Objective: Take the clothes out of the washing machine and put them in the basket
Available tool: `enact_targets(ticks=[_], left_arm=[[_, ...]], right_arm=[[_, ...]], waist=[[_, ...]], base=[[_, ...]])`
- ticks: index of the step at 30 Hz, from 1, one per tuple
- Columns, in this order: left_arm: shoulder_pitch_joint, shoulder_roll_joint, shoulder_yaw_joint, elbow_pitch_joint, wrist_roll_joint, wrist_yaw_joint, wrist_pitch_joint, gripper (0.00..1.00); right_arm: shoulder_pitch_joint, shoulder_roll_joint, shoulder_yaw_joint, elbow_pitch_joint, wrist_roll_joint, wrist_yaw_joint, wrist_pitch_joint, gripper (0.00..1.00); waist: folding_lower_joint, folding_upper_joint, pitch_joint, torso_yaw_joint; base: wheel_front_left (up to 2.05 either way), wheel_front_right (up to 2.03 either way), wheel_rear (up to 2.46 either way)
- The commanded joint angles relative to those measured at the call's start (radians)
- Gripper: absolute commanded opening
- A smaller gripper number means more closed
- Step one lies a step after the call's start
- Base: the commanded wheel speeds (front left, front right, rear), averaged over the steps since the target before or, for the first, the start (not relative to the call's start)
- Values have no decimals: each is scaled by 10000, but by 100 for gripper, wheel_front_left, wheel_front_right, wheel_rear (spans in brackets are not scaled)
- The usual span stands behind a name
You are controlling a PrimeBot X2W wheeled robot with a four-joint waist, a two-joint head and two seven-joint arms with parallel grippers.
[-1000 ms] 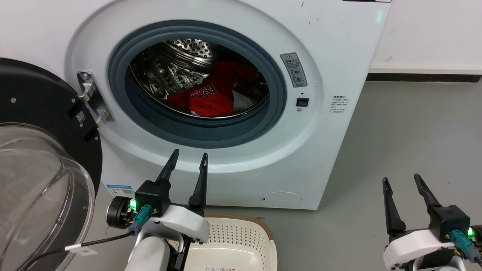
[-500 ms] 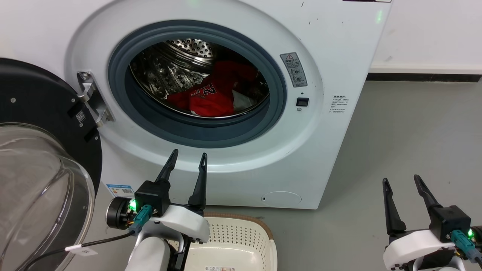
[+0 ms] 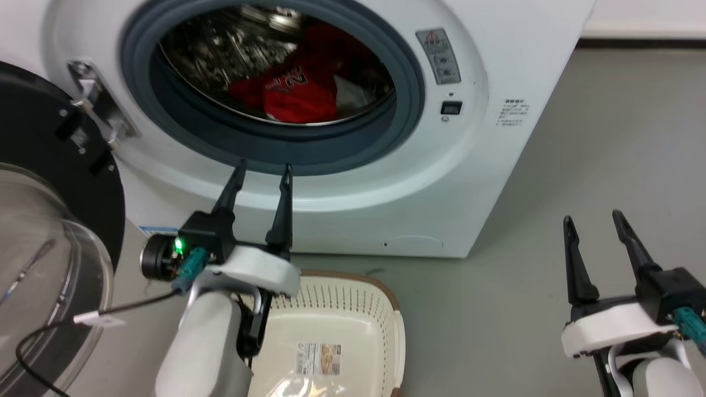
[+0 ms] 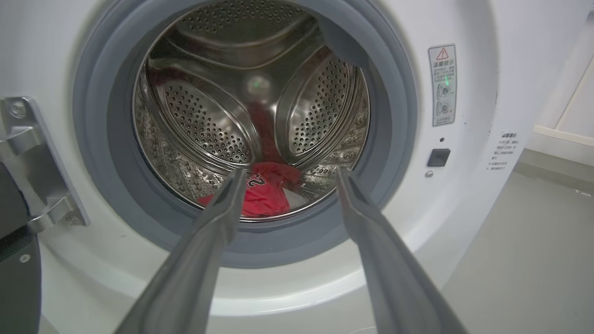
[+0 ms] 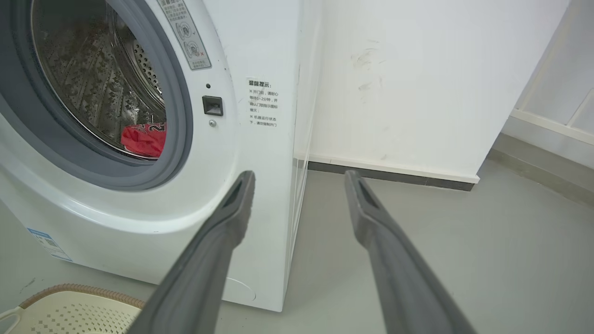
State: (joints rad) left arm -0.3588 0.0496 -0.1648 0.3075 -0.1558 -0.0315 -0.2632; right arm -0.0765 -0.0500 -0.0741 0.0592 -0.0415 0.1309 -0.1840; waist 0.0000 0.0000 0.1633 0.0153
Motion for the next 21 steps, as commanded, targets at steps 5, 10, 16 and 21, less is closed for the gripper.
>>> enact_targets(ticks=[5,10,16,21], left_arm=[[-1110,25,329,367,310,18,-23,100],[-2197,253,715,821,536,-24,-23,100],[-3652,690,1065,1719,575,-261,-24,100],[-5147,1231,1130,2889,761,-383,-24,100]], right_arm=[[-629,-4,184,-319,117,-5,-22,100],[-1065,-2,379,-382,284,-3,-136,100],[-1479,0,483,-231,501,-3,-364,100],[-1673,1,586,-27,688,-5,-487,100]], waist=[[0,0,1520,-342],[0,0,2459,-691],[0,0,3304,-1086],[0,0,3829,-1421]], base=[[0,0,0],[0,0,0],[0,0,0],[0,0,0]])
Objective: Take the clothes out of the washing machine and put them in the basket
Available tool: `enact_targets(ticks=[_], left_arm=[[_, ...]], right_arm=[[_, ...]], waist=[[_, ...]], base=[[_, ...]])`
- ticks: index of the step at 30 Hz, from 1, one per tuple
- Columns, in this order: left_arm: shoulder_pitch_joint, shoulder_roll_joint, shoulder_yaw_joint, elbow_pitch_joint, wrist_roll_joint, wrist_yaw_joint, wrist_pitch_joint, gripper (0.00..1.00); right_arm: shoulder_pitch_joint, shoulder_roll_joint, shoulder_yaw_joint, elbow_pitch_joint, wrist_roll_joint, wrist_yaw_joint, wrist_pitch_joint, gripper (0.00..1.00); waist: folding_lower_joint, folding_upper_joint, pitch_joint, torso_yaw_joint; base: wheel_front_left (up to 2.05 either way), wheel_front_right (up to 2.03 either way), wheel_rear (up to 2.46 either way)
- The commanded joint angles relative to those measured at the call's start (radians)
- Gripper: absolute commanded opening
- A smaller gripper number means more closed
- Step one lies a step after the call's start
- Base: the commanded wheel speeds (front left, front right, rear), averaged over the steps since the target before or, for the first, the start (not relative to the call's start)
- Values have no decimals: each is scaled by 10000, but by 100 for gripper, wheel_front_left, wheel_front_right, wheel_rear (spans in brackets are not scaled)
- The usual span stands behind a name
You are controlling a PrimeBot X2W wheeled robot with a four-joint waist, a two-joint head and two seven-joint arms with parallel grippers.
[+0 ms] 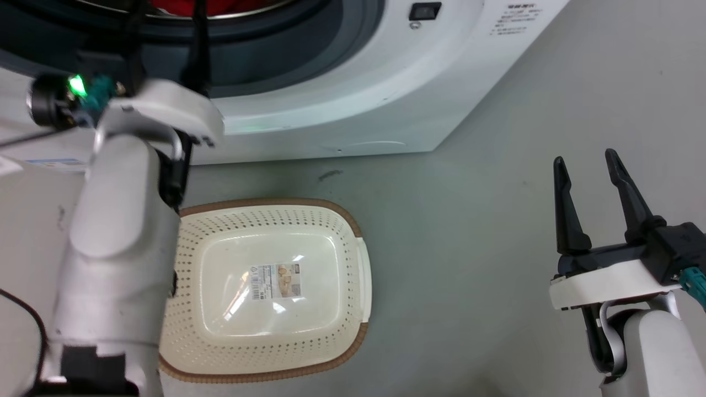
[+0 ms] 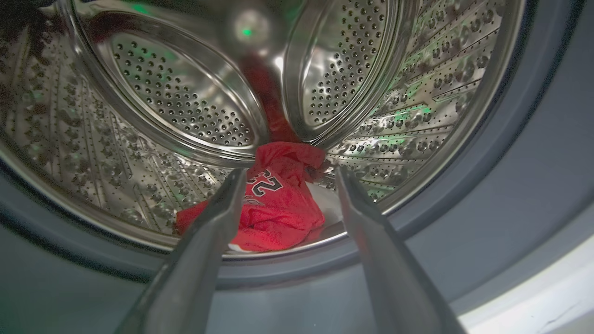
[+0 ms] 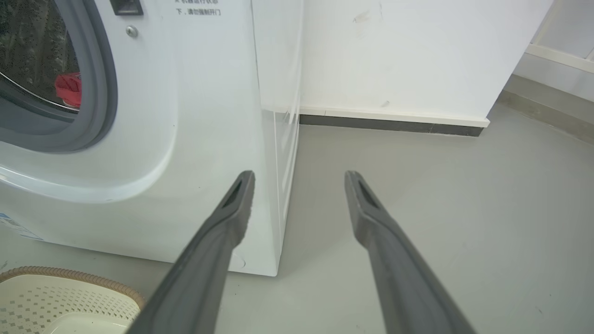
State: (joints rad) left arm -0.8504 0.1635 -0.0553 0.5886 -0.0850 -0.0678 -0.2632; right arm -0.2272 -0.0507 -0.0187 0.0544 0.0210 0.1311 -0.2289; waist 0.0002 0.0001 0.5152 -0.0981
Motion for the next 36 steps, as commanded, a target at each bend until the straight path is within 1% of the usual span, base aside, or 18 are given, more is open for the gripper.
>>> enact_targets(ticks=[1,3,6,8,10,13,17,20,24,28,29,32,36], left_arm=[[-533,205,49,365,83,-23,-24,100],[-1063,311,-21,901,178,39,-1,100],[-2052,669,-58,1651,305,31,196,100],[-2505,732,-196,2080,436,99,463,100],[-3071,928,-238,2451,520,122,755,100],[-3851,1296,-308,3113,575,-32,1292,100],[-4693,1579,-622,3971,771,-234,2080,100],[-5283,1862,-919,4583,932,-382,2943,100],[-6045,2009,-1171,5304,930,-525,4273,100],[-6659,2200,-1401,5901,985,-566,5608,100],[-6659,2200,-1401,5901,985,-566,5608,100],[-6997,2265,-1513,6265,988,-588,6582,100],[-7185,2298,-1565,6550,961,-472,7603,100]], right_arm=[[-219,9,60,68,105,-7,-86,100],[-298,10,132,155,218,-7,-135,100],[-443,12,304,279,387,-5,-220,100],[-533,10,433,364,504,-7,-271,100],[-642,10,593,468,635,-7,-307,100],[-801,12,833,612,849,-7,-348,100],[-988,10,1106,728,1072,-7,-362,100],[-1093,13,1310,686,1283,-7,-364,100],[-1149,10,1538,662,1564,-7,-364,100],[-1198,9,1739,666,1778,-7,-363,100],[-1198,9,1739,666,1778,-7,-363,100],[-1212,10,1839,689,1944,-5,-363,100],[-1249,12,1933,698,2117,-7,-364,100]], waist=[[-2,-1,396,-357],[-2,-1,547,-499],[-2,-1,811,-723],[-2,-1,976,-852],[-2,-1,1145,-1000],[-2,-1,1359,-1238],[-2,-1,1597,-1510],[-2,-1,1743,-1701],[-2,-1,1917,-1934],[-2,-1,2021,-2160],[-2,-1,2021,-2160],[-2,-1,2088,-2299],[-2,-1,2117,-2436]], base=[[0,0,0],[0,0,0],[0,0,0],[0,0,0],[0,0,0],[0,0,0],[0,0,0],[0,0,0],[0,0,0],[0,0,0],[0,0,0],[0,0,0],[0,0,0]])
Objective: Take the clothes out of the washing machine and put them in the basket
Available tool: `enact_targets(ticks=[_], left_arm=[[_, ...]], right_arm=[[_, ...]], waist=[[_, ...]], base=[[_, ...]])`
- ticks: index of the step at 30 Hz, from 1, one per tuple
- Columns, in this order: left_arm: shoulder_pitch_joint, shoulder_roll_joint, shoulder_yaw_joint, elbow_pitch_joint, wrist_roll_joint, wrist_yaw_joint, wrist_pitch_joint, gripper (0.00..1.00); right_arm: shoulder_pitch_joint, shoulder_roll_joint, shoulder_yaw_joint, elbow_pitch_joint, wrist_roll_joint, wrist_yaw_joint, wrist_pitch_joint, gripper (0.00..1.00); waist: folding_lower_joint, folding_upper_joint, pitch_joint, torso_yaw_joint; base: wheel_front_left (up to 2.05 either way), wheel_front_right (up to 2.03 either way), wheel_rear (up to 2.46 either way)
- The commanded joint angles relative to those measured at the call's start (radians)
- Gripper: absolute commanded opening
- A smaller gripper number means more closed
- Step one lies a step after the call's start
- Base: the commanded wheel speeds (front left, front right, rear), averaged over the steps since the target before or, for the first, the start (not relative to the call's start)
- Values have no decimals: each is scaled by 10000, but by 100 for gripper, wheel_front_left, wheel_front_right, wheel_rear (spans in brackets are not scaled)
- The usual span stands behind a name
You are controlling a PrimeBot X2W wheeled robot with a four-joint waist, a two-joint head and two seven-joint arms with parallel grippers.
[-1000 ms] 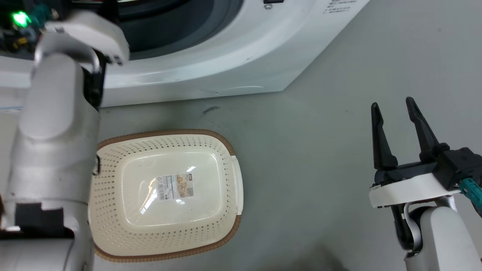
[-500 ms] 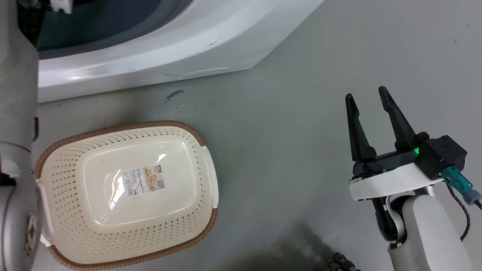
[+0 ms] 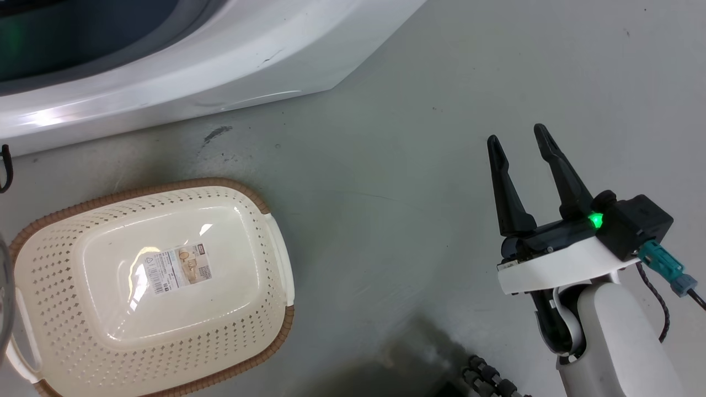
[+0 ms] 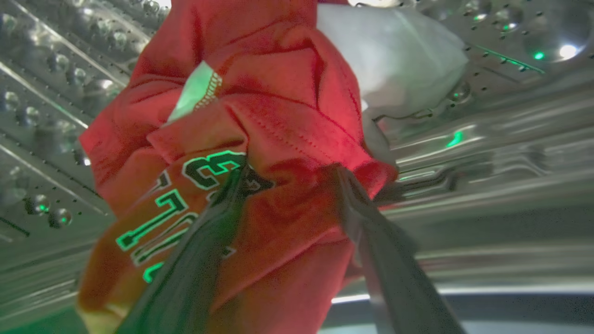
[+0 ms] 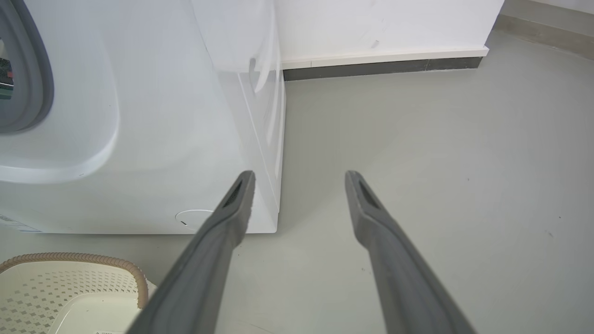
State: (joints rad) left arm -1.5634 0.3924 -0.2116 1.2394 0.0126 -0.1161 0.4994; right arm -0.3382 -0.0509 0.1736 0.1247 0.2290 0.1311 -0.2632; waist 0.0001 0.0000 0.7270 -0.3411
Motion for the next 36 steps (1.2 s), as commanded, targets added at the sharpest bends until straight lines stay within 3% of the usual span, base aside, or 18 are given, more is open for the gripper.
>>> enact_targets(ticks=[1,2,3,4,10,18,28,36], left_arm=[[-54,24,4,98,-38,79,177,90],[-18,37,11,150,-55,167,348,56],[19,48,22,177,-74,246,458,38],[53,53,41,179,-111,328,474,0],[357,112,-17,-120,-172,660,-147,0],[1484,102,100,-871,-449,1067,-3201,0],[3243,-444,472,-545,-1234,1042,-6397,0],[4458,-1107,631,-151,-1739,827,-7468,0]], right_arm=[[-133,12,18,-4,79,-7,-21,100],[-133,12,30,-1,113,-5,-21,100],[-132,12,39,4,113,-7,-21,100],[-129,12,45,9,132,-7,-21,100],[-147,12,-27,34,0,-7,-22,100],[-42,12,-192,168,-278,-5,-22,100],[488,11,-539,479,-682,-7,-21,100],[1080,11,-876,745,-975,-7,-22,100]], waist=[[-1,0,-8,-27],[-1,0,-19,-44],[-1,0,-33,-58],[-1,0,-44,-69],[-1,0,-152,-40],[-1,0,-863,286],[-1,0,-2281,816],[-1,0,-3592,1346]], base=[[0,0,0],[0,0,0],[0,0,0],[0,0,0],[0,0,0],[0,0,0],[0,0,0],[0,0,0]])
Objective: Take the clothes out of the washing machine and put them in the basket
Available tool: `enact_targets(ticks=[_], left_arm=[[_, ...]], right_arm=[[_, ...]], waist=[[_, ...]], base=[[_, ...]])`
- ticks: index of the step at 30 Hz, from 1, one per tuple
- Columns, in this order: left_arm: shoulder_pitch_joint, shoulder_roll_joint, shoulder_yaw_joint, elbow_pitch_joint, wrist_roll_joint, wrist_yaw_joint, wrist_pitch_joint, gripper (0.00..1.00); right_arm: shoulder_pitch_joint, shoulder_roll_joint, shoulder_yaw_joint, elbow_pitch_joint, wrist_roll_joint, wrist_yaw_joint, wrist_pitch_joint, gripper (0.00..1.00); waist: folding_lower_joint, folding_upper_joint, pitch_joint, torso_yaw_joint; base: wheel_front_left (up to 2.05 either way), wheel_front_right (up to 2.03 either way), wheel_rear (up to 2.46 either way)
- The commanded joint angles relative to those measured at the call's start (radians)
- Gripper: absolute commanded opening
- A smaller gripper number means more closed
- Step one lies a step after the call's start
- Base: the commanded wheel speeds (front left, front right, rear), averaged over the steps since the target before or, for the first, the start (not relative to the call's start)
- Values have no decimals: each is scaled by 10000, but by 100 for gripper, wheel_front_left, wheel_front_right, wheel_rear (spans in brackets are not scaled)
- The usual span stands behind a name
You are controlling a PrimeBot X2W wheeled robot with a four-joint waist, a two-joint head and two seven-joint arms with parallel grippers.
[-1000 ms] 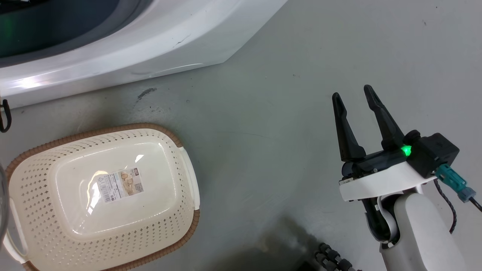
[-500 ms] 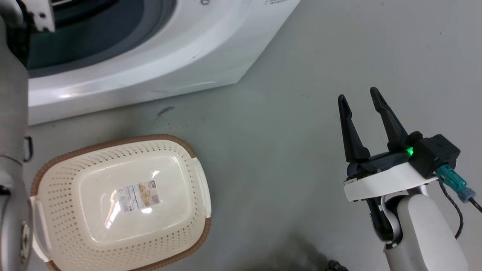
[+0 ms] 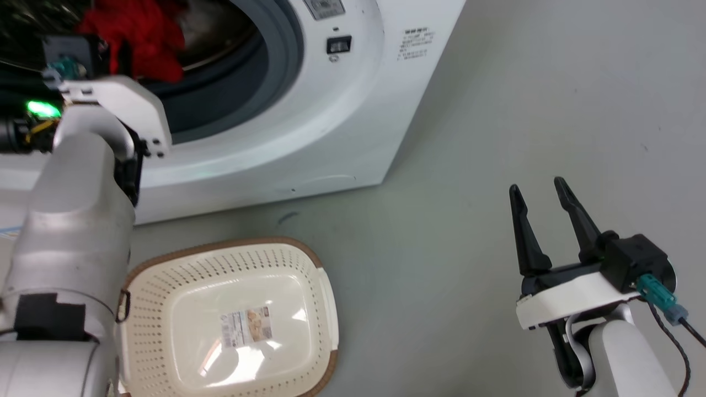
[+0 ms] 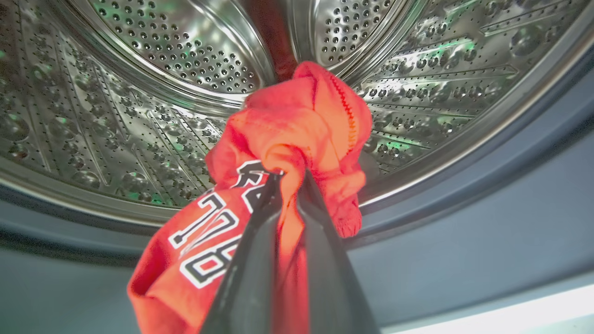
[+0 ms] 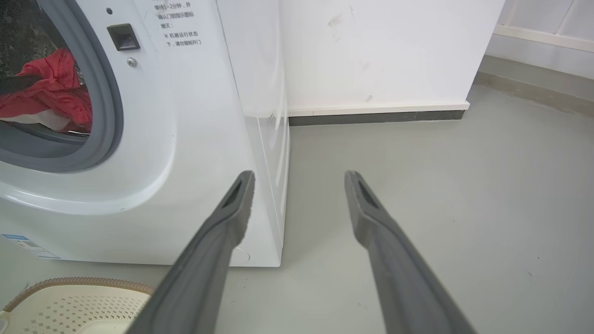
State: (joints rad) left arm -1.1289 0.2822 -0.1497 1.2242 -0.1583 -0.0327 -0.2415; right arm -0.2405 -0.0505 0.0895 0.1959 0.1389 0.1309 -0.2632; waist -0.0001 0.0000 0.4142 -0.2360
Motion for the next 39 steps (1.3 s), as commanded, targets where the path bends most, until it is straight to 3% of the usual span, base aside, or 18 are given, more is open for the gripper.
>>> enact_targets(ticks=[1,7,22,32,39], left_arm=[[236,-53,-21,17,-18,-77,-102,0],[1137,-391,176,-395,-415,-291,-250,0],[4634,-996,1171,-5023,-819,-597,-259,0],[7801,-1651,1372,-8604,-803,-192,-232,0],[9752,-1993,1207,-10387,-1094,263,358,0]], right_arm=[[186,6,-67,53,-108,-3,-22,100],[645,6,-298,149,-280,-5,36,100],[1861,7,-806,-453,-421,-5,623,100],[2445,6,-881,-1006,-491,-3,1045,100],[2574,7,-914,-1368,-502,-3,1268,100]], waist=[[1,0,-613,358],[1,0,-1630,678],[1,0,-3233,1243],[1,0,-3556,1571],[1,0,-3398,1820]], base=[[0,0,0],[0,0,0],[0,0,0],[0,0,0],[0,0,0]])
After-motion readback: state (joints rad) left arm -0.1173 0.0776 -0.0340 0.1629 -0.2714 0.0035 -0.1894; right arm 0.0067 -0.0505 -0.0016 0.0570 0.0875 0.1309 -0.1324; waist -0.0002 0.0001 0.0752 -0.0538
